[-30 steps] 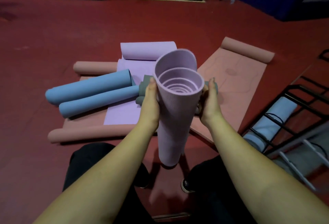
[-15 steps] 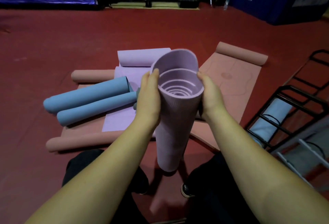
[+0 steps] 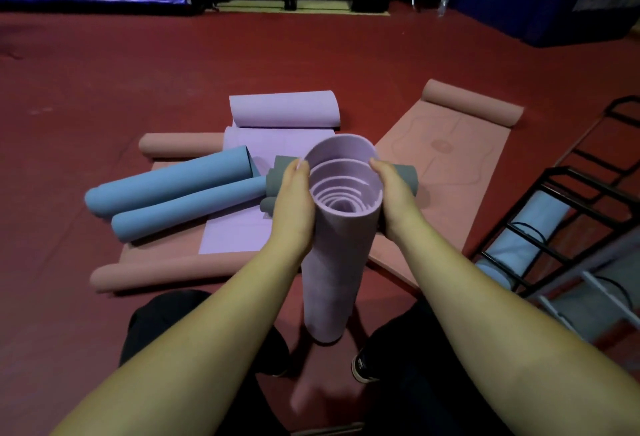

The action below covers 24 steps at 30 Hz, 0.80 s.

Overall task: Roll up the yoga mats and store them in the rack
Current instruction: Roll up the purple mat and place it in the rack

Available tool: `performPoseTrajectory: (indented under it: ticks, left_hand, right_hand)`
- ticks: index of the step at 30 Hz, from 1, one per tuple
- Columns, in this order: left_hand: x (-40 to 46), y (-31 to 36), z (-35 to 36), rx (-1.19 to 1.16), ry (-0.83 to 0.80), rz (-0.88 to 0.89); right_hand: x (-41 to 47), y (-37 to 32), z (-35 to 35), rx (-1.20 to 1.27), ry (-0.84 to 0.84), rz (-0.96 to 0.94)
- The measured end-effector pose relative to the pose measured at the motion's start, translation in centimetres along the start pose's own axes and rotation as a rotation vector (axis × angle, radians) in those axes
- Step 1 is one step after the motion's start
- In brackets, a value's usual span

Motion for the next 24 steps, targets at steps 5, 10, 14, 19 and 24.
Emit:
performPoseTrajectory:
  ticks: [5,10,14,19,24]
  left_hand:
    - [0.2,3.9,-0.9,-0.003,0.026,0.152]
    - [-0.2,-2.9,-1.3,0.223,0.037,-0.003]
    - [0.6,-3.8,-0.8,0.101,-0.006,-0.097]
    - [1.0,-0.6,-1.1,-0.044,0.029,-0.081]
    - [1.7,-5.6,-1.8,0.204,0.068,-0.205]
  right_hand:
    - [-0.5,-3.6,0.6,0.114,-0.109,-0.162]
    - [-1.1,2.2,-1.6,0.002,-0.020,-0.124]
    - [-0.3,2.9,-1.3,-0.031,-0.050,-0.050]
    - [0.2,0.9,-0.8,-0.011,-0.091,-0.088]
    - [0.3,4.7,-2.4,-0.075,-0.036,-0.073]
Point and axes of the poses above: each hand's wrist, its own x-axis towards the middle knuckle, its own z-axis out of the palm, y = z × x, the point moved 5 cm from there along x, towards the middle knuckle, and after that the axes turned 10 degrees about x, right-handed, at the moved point
